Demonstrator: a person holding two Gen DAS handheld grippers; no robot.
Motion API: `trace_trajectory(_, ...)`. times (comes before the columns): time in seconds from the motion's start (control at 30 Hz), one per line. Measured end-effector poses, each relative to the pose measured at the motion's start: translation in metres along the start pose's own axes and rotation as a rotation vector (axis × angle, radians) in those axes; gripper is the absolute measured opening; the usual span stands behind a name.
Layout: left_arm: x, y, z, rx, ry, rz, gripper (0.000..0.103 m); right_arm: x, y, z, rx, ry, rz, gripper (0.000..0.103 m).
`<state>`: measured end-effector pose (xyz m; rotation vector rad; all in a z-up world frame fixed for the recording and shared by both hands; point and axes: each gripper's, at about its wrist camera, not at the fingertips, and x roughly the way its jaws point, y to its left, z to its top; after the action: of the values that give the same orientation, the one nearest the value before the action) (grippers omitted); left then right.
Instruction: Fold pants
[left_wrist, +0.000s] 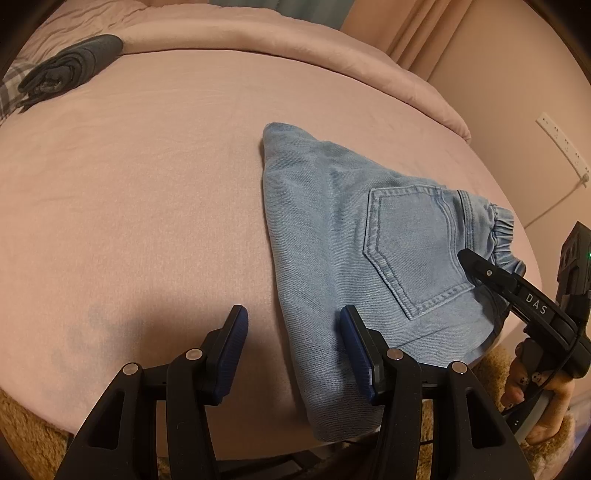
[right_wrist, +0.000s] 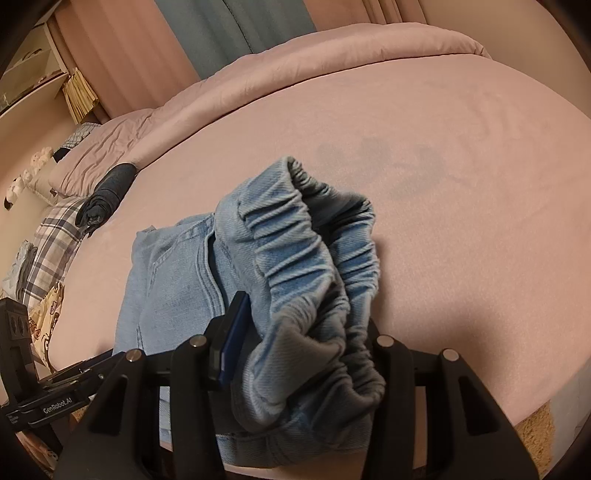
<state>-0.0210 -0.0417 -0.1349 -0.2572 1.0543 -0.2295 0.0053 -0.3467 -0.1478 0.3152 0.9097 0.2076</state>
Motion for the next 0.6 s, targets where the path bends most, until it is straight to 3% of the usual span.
trace_trajectory(0.6,-0.0002,-0.0036,-0.0003,0.006,-0.008,0.007,0.054,0.0013,0.0026,-0.0015,-0.015,-0.004,-0.011,0.046)
